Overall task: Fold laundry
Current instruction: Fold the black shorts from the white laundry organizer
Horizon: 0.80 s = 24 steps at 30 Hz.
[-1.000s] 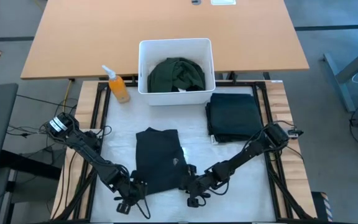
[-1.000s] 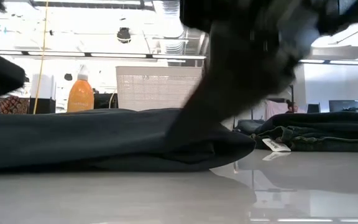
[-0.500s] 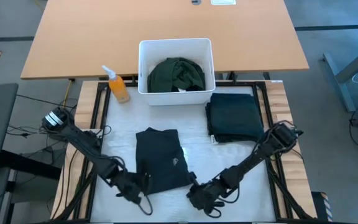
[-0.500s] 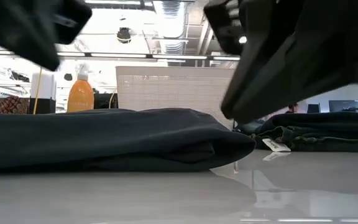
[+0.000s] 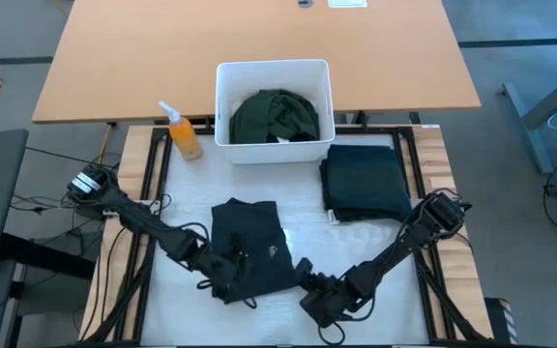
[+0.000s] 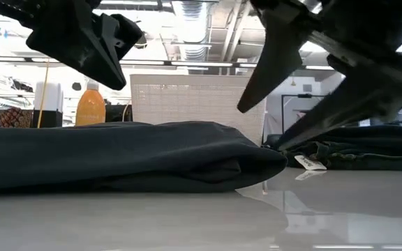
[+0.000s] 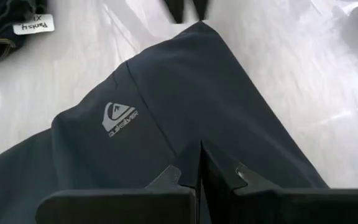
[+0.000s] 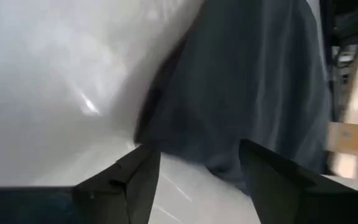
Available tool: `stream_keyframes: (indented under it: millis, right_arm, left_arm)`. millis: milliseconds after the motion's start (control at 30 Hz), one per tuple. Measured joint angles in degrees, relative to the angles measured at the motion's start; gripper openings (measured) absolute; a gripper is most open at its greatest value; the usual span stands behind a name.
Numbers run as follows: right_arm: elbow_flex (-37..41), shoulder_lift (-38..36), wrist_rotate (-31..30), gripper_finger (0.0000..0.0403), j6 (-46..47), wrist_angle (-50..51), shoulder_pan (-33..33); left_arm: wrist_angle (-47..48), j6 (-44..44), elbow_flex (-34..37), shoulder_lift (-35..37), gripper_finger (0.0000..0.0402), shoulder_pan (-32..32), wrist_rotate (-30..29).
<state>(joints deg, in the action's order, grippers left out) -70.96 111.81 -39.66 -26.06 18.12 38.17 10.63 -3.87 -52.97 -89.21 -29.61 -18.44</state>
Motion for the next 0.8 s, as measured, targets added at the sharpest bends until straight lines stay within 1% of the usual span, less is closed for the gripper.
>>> stream_keyframes:
  millis: [133,267,333,400,600,733,800]
  right_arm:
    - [0.0,0.0,-1.1,0.0253,-1.9,3.0,0.0]
    - [2.4,0.0,-1.3,0.0253,-5.4,0.7,-0.2]
    - [4.1,0.0,-2.4,0.0253,-8.2,-3.7,-0.2]
    - [6.1,0.0,-3.0,0.0253,-11.4,-10.2,-0.2]
    - [9.6,0.0,-2.3,0.0253,-20.5,-22.5,-0.5]
    - [10.4,0.3,2.8,0.0253,-22.4,-24.9,-1.7]
    - [10.3,1.9,3.5,0.0252,-24.3,-28.5,-2.7]
  left_arm:
    - [0.0,0.1,0.0,0.0,0.0,0.4,0.2]
    - [0.1,0.2,0.0,0.0,0.0,0.5,0.2]
    - [0.2,0.2,0.0,0.0,0.0,0.5,0.2]
    - [0.5,0.2,0.0,0.0,0.0,0.5,0.2]
    - [1.6,0.1,0.0,0.0,0.0,0.9,0.0]
    - [2.8,0.1,0.0,0.0,0.0,1.6,-0.1]
    - [3.0,0.2,0.0,0.0,0.0,2.0,-0.1]
